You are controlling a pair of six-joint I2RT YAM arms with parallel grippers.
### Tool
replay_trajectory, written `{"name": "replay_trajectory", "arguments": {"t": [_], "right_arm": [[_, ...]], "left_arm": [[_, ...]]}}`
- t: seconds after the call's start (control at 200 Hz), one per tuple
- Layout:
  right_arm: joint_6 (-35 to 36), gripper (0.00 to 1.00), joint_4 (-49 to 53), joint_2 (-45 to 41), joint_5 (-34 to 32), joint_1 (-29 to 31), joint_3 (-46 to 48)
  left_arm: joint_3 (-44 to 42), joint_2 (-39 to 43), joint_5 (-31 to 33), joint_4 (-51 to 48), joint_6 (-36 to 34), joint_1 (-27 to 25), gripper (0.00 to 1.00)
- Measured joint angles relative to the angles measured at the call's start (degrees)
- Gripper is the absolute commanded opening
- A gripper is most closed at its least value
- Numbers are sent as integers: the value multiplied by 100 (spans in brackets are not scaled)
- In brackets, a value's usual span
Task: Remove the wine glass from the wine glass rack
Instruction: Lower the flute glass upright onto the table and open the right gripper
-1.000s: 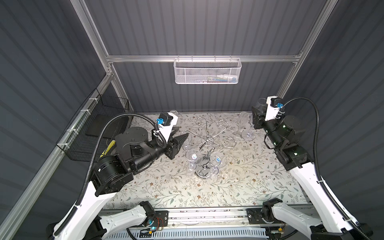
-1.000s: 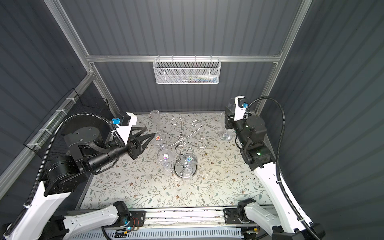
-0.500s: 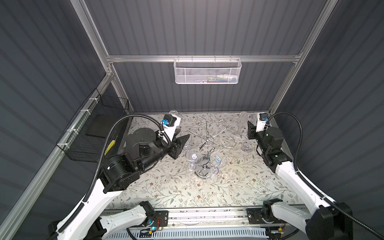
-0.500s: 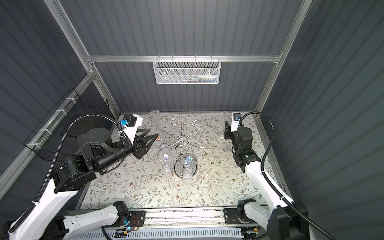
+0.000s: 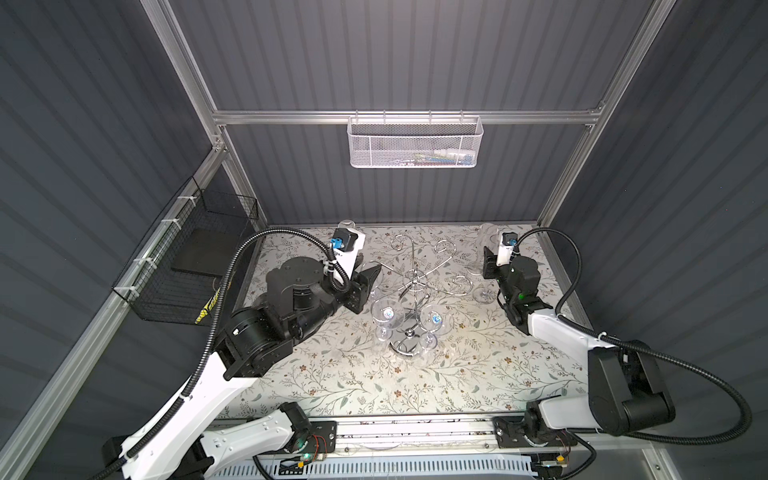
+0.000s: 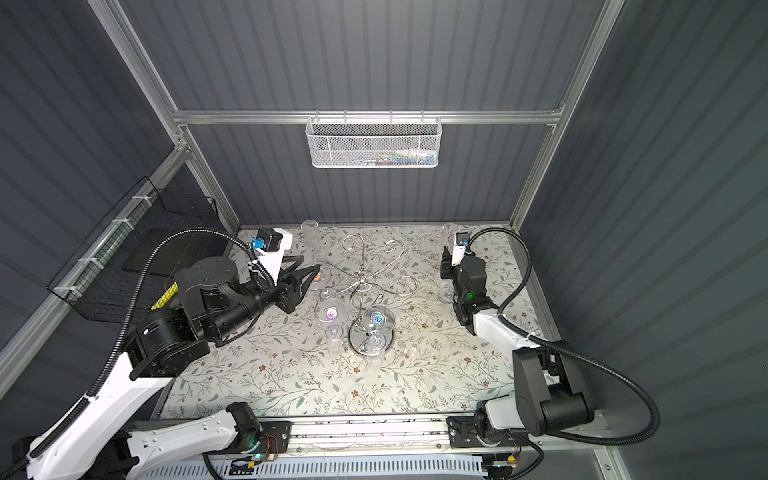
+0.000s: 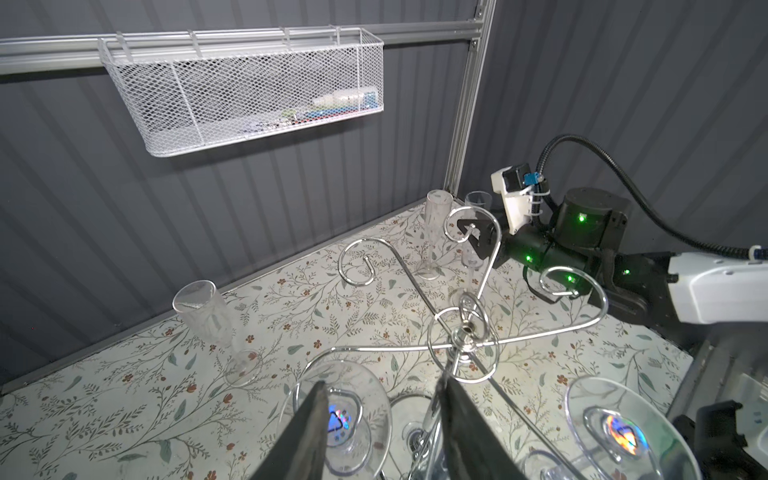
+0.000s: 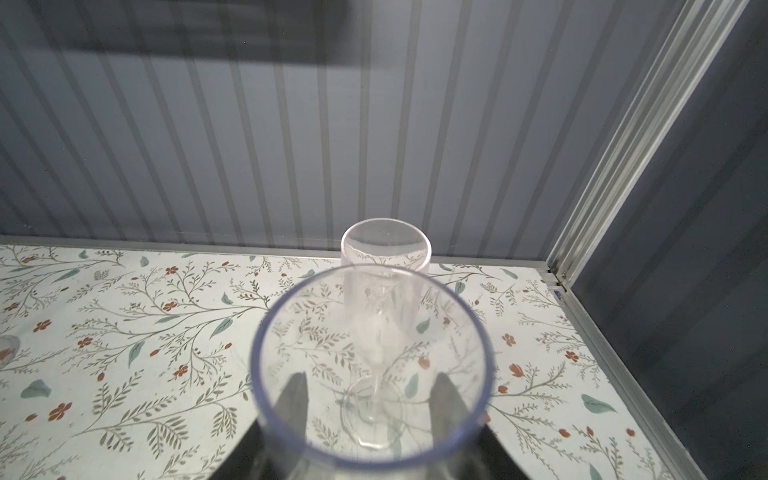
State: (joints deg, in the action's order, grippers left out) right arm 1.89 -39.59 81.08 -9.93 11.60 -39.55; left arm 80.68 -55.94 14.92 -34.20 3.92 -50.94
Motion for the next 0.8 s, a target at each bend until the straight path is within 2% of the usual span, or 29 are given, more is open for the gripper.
{"name": "replay_trajectory", "arguments": {"t": [0.255,0.435,0.605,0.8], "right_arm": [[-37,29,-734,616,-310,0,2],[-42,31,-1099,754,-391,0,61],[-61,36,-1274,767,-437,0,146],[-140,48,-1440,802,-455,0,205]], "left_arm": [[-214,11,214,98,2,0,45],[-295,15,293,111,2,0,45],[-297,-4,310,125,2,0,45],[-297,-9,310,129,2,0,45]]}}
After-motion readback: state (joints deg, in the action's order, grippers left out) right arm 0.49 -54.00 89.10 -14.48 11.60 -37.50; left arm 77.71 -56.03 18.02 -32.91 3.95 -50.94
